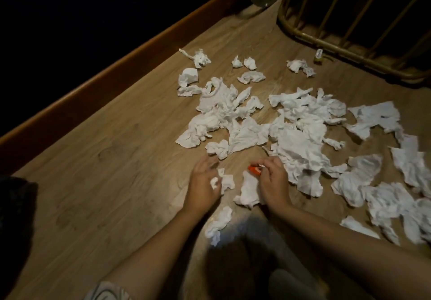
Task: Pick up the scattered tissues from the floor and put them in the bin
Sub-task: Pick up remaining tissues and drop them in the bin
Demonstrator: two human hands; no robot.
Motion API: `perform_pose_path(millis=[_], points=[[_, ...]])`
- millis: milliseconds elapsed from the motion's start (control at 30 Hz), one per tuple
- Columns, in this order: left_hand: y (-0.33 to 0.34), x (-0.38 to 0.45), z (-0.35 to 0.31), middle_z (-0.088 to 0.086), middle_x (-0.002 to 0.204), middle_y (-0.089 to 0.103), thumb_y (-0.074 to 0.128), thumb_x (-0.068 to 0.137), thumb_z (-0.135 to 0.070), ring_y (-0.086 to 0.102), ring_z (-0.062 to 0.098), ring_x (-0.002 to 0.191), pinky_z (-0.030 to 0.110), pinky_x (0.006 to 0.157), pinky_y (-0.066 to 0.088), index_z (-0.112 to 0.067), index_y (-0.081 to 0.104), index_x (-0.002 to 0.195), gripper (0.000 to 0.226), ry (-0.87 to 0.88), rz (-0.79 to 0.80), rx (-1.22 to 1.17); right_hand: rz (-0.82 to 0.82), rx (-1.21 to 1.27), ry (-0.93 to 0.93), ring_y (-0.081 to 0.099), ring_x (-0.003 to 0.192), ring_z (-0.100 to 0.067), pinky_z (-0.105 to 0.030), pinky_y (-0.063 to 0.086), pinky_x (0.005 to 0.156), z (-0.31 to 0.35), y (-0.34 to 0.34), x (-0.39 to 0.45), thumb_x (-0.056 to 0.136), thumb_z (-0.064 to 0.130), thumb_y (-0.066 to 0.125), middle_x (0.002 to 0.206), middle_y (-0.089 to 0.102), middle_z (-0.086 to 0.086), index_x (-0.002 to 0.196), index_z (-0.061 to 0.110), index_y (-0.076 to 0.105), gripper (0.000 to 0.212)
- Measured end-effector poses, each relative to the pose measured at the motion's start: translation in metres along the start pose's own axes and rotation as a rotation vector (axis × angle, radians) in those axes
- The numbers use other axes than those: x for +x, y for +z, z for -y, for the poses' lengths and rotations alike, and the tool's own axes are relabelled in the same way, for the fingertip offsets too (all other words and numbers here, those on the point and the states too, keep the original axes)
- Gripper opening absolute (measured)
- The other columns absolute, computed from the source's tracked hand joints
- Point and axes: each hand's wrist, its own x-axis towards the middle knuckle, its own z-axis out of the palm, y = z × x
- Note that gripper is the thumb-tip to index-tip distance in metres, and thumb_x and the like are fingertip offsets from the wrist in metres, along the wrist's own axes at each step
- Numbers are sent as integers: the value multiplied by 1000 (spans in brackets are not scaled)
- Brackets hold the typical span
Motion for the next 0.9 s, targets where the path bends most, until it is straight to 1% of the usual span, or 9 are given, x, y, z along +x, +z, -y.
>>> perform_pose_path(millis=[167,233,333,433,533,600,667,767,900], points=[[12,-31,20,-3,119,62,57,93,-26,50,15,120,32,107,37,-24,61,113,21,61,148,49,199,-440,-229,36,133,-19,-44,27,111,-54,-14,-12,92,36,37,140,48,-1,106,23,68,36],[5,-45,25,-5,103,58,58,92,-42,48,10,104,31,90,42,-25,63,113,28,67,82,58,338,-555,-348,19,145,-18,-51,11,116,-63,-17,-19,92,59,36,155,32,4,112,29,62,45],[-1,-65,31,-6,98,50,56,78,-71,43,12,105,48,101,35,-32,65,105,48,9,-16,165,521,-645,-448,4,150,-17,-51,0,119,-68,-15,-22,82,79,38,161,16,5,115,25,56,66],[1,-79,25,-3,120,50,64,56,-84,38,20,128,57,113,21,-31,60,102,70,-82,0,182,584,-564,-564,14,148,-20,-51,17,119,-76,-9,-21,89,59,52,157,29,-5,110,18,55,46],[11,-86,19,-4,141,46,69,72,-66,27,13,140,37,114,26,-26,60,101,50,-65,22,119,625,-437,-528,20,143,-13,-50,29,115,-81,-4,-22,86,24,59,149,41,-9,119,13,54,35],[14,-89,20,-4,134,55,68,85,-41,35,6,135,22,111,29,-23,61,101,25,-52,5,40,576,-358,-452,27,139,-10,-45,31,114,-78,-4,-23,81,8,61,145,45,-7,129,15,50,49],[10,-89,19,-6,128,58,65,89,-20,47,8,127,8,108,26,-25,59,115,27,-71,-8,-12,519,-327,-452,39,132,-12,-36,35,111,-70,-3,-22,82,3,58,137,51,-5,135,20,48,57],[-16,-68,8,-15,125,53,58,89,-3,49,-2,116,0,99,28,-29,56,127,46,-121,-31,-60,458,-314,-511,50,111,-16,-29,43,94,-46,5,-6,89,17,50,118,58,-5,119,19,64,33],[-62,-14,-3,-9,110,66,58,87,4,60,-2,91,2,76,41,-26,70,110,39,-268,-57,-146,385,-278,-485,55,87,-16,-12,42,74,-5,27,18,79,3,68,98,60,-8,90,6,69,11]])
